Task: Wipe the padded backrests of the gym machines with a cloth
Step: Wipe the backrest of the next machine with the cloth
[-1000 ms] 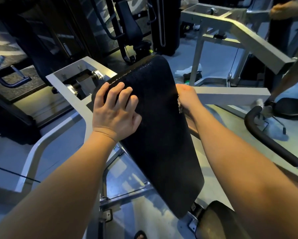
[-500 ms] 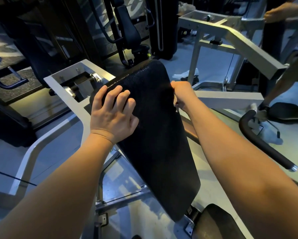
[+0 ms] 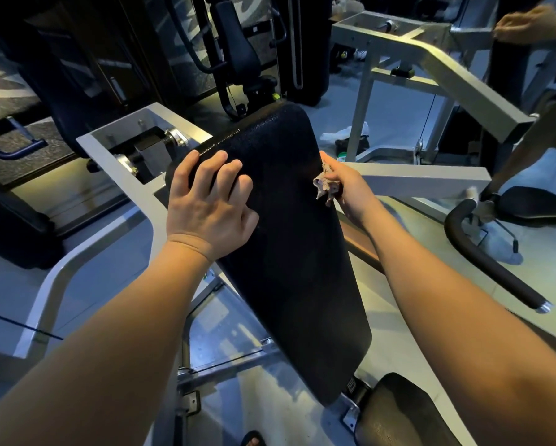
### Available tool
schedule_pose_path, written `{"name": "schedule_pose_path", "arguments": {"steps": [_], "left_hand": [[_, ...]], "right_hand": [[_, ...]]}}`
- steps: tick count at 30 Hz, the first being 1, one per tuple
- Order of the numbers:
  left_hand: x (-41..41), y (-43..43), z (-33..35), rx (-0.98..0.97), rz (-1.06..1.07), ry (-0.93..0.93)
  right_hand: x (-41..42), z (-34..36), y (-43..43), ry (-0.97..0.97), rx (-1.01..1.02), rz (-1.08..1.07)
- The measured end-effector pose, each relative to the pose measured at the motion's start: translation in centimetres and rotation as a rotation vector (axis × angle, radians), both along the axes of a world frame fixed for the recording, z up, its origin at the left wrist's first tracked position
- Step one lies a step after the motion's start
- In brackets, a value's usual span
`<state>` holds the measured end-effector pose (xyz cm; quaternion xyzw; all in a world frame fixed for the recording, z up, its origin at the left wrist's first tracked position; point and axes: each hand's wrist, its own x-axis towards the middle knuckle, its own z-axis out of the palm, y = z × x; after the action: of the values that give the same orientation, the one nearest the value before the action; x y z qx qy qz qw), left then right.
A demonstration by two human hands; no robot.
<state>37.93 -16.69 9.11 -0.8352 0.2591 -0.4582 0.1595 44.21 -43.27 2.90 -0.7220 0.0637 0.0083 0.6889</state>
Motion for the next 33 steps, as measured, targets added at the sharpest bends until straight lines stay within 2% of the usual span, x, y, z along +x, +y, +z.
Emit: {"name": "schedule_pose_path", "arguments": {"steps": [3, 7, 12, 20, 24, 26, 29, 33], "left_hand": [[0.0, 0.0, 0.0, 0.002, 0.005, 0.006], [0.0, 0.0, 0.0, -0.001, -0.004, 0.003], [0.0, 0.0, 0.0, -0.007, -0.009, -0.006], [0.2, 0.1, -0.3, -0.007, -0.025, -0.026], [0.3, 0.2, -0.2, -0.007, -0.032, -0.033], [0.3, 0.2, -0.2, -0.002, -0.028, -0.029], [0.2, 0.1, -0.2, 0.0, -0.018, -0.024], [0.2, 0.2, -0.2, 0.001, -0.022, -0.02]], "right_hand": [[-0.3, -0.1, -0.2, -0.049, -0.203, 0.028], [0.8, 2.4, 0.3, -0.157, -0.145, -0.064], [0.4, 2.2, 0.2, -0.153, -0.163, 0.035], [-3.9, -8.7, -1.7, 0.109, -0.439, 0.043], [-5.2, -11.3, -1.9, 0.28, -0.506, 0.019], [-4.8, -11.0, -1.5, 0.3, -0.471, -0.035], [-3.6, -9.7, -1.1, 0.263, -0.3, -0.125], [-3.0, -4.2, 0.5, -0.042, -0.204, -0.187]]}}
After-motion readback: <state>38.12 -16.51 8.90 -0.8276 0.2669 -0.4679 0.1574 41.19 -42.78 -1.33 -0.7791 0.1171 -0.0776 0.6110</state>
